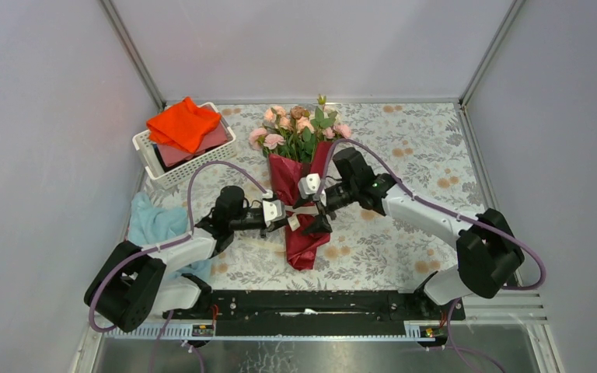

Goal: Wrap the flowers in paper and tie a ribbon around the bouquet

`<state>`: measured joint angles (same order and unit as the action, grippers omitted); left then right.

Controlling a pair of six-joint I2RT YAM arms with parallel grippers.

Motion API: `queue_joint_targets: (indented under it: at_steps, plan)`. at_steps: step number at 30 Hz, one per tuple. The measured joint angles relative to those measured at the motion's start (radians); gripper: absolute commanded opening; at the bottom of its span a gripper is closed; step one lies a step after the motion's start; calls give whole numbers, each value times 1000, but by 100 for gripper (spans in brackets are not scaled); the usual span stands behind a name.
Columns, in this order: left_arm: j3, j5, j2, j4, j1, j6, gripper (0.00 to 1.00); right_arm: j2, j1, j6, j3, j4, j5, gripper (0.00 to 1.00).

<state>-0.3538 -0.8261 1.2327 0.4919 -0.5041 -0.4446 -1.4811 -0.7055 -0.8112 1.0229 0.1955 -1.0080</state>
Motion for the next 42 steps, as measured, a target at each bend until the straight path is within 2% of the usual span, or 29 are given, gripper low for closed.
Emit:
queue_joint_targets:
  at_steps: [5, 7, 14, 16, 20, 21, 22, 23, 24, 25, 28, 30, 32, 35, 39, 42]
  plan:
    - [0, -1, 0, 0, 0, 0, 0, -3, -30, 101, -71, -201, -3, 79]
    - [0, -1, 0, -2, 0, -2, 0, -11, -38, 118, -73, -241, -2, 76]
    - [0, -4, 0, -16, 0, -8, 0, -59, -48, 82, -40, -196, 31, 28]
    - [-1, -5, 0, -19, 0, -8, 0, -61, -48, 59, -29, -159, 45, 2]
    - [-6, -5, 0, -24, 0, -8, 0, -61, -48, 28, 0, -84, 78, 0]
    - [-7, -5, 0, -25, 0, -8, 21, -61, -48, 29, 5, -72, 85, 0]
    - [-8, -5, 0, -27, 0, -8, 54, -61, -48, 36, 5, -72, 91, 0]
    - [-10, -4, 0, -30, 0, -6, 77, -61, -48, 48, 6, -73, 97, 0]
    - [-13, -1, -1, -35, 0, -11, 95, -61, -47, 63, 6, -76, 105, 0]
    - [-23, 3, -5, -55, 2, -10, 98, -61, -45, 84, 5, -82, 113, 0]
    - [-125, 27, -22, -192, 40, -28, 96, -61, -37, 147, -6, -138, 145, 0]
    - [-244, 45, -13, -297, 114, -53, 88, -60, -28, 185, -21, -179, 160, 0]
    - [-372, 96, 18, -394, 202, -104, 87, -58, -16, 220, -44, -219, 168, 0]
    - [-520, 232, 114, -556, 299, -205, 90, -57, -5, 261, -69, -257, 182, 0]
    - [-653, 385, 300, -756, 336, -255, 92, -57, -3, 287, -78, -293, 187, 0]
    - [-758, 479, 442, -879, 341, -244, 82, -57, -3, 296, -81, -312, 187, 0]
